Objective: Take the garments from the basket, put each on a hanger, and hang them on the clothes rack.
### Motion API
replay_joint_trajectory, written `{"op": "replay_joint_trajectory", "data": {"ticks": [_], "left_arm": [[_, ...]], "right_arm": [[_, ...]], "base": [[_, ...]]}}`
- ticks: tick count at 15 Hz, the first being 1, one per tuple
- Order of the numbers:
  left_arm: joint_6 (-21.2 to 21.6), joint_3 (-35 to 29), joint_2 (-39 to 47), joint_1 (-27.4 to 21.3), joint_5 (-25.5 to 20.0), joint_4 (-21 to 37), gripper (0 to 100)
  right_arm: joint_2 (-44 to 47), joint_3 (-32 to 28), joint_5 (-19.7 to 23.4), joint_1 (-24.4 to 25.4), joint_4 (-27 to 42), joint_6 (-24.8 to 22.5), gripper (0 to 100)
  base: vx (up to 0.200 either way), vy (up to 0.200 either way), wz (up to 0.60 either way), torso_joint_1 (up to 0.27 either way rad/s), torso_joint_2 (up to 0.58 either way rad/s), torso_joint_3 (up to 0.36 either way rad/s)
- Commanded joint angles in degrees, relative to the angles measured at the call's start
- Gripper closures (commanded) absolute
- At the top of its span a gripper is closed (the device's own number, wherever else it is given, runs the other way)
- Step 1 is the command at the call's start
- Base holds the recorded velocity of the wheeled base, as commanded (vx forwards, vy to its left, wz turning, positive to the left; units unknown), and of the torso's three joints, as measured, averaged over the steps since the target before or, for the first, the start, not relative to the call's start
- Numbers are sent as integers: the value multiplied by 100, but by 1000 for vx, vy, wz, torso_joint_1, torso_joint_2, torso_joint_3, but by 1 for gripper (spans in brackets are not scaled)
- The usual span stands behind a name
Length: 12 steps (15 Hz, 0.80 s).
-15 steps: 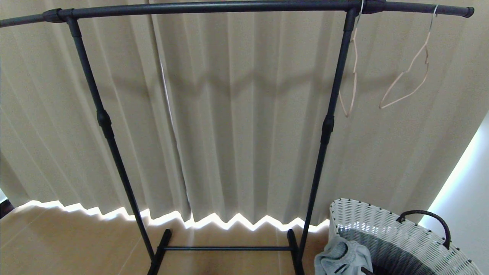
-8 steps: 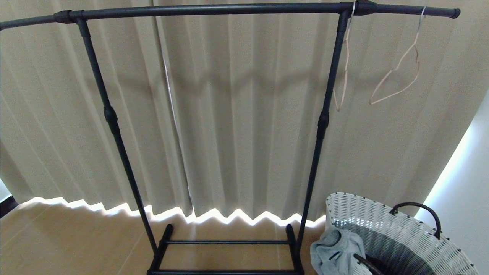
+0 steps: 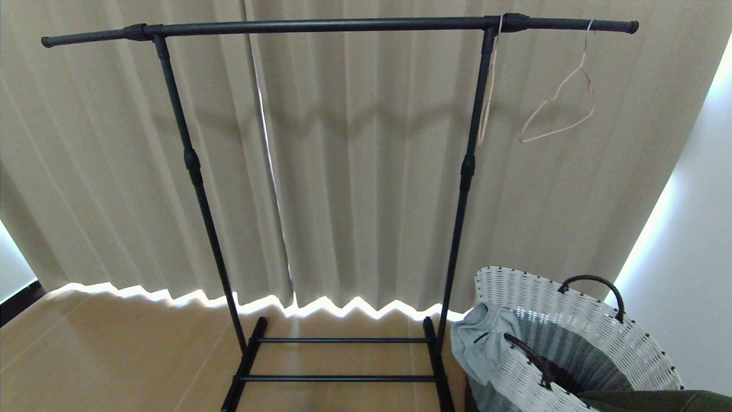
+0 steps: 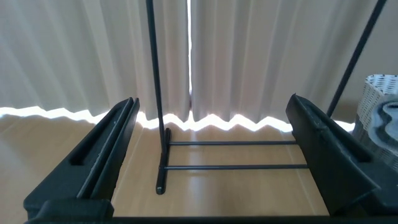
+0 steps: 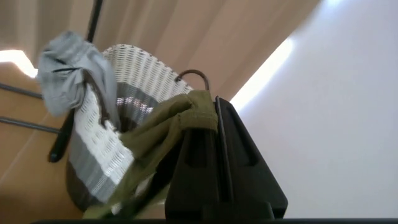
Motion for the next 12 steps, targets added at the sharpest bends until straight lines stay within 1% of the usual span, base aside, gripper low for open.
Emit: {"op": "replay_joint_trajectory", "data": {"ticks": [1, 3, 7, 12], "left_arm": [[-1, 1, 1, 0, -2, 2, 0], [-1, 1, 1, -9, -2, 2, 0], [-1, 1, 1, 0, -2, 2, 0], [-1, 1, 1, -9, -2, 2, 0]], "right_arm": [[63, -30, 120, 7, 9, 1, 100], [186, -48, 199, 7, 9, 1, 100], [450, -206, 199, 7, 9, 1, 100], [529, -232, 190, 7, 9, 1, 100]], "base": [[0, 0, 0, 0, 0, 0], [0, 0, 0, 0, 0, 0], [0, 200, 0, 5, 1, 1], [0, 200, 0, 5, 4, 0]]}}
